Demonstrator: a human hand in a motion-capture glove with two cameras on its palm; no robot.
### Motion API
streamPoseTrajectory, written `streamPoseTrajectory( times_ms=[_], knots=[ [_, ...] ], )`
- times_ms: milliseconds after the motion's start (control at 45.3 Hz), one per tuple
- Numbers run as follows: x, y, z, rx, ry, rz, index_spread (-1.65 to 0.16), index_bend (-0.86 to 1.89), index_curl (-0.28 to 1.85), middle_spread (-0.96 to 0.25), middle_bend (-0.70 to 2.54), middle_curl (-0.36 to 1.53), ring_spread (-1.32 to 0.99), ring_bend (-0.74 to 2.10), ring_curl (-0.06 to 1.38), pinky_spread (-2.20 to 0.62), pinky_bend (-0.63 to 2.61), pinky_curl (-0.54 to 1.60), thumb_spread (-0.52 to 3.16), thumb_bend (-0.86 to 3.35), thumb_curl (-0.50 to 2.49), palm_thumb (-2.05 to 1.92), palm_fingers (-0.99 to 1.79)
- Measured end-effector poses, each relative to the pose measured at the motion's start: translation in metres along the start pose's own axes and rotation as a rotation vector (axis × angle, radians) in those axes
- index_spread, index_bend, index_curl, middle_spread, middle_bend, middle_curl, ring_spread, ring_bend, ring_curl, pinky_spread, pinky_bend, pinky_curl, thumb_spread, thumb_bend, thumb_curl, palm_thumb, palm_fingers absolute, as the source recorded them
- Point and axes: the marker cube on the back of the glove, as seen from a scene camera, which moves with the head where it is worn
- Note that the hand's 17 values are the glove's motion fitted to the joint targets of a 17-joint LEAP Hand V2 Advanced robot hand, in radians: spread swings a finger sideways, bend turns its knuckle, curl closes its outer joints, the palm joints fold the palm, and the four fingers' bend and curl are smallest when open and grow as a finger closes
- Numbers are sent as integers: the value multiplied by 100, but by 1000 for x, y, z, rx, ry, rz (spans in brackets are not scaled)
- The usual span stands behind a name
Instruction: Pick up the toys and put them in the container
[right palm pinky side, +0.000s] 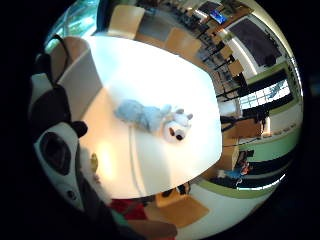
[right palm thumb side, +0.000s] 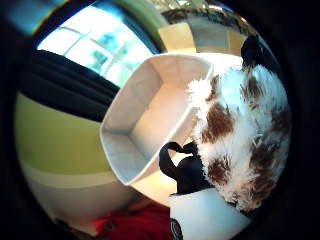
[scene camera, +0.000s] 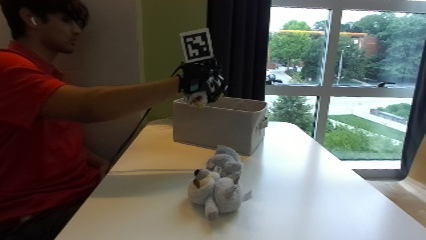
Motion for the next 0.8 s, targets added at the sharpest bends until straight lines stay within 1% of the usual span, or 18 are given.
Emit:
streamPoseTrajectory(
  times_ms=[177, 221, 287, 309, 376, 420, 574, 795],
  knots=[
    [-39, -16, -14, 6, -72, -70, -59, 20, 84, -37, 72, 68, -43, 110, 51, -47, 93, 38, 46, -1, 106, 53, 112],
    [-50, -21, -15, -1, -80, -53, -60, 19, 85, -38, 72, 68, -43, 110, 51, -47, 93, 38, 46, -1, 107, 53, 112],
    [-63, -30, -16, -3, -36, 41, -60, 18, 86, -38, 72, 68, -43, 110, 51, -47, 93, 38, 46, -1, 107, 53, 112],
    [-69, -32, -17, -3, -35, 38, -60, 18, 87, -38, 71, 68, -43, 110, 51, -47, 93, 38, 46, -1, 108, 53, 112],
    [-91, -33, -20, -1, -79, -91, -61, 18, 88, -38, 71, 68, -43, 110, 51, -47, 93, 38, 45, -1, 108, 52, 112],
    [-103, -35, -21, -5, -92, -132, -61, 17, 89, -38, 71, 69, -43, 110, 51, -47, 93, 38, 46, -1, 109, 52, 112],
    [-133, -42, -20, -17, -100, -192, -62, 16, 91, -38, 70, 70, -43, 110, 51, -47, 93, 38, 47, -1, 110, 51, 111],
    [-180, -51, -9, -49, -88, -206, -62, 14, 93, -40, 66, 70, -43, 109, 51, -47, 94, 38, 48, -2, 112, 50, 106]
  ],
)
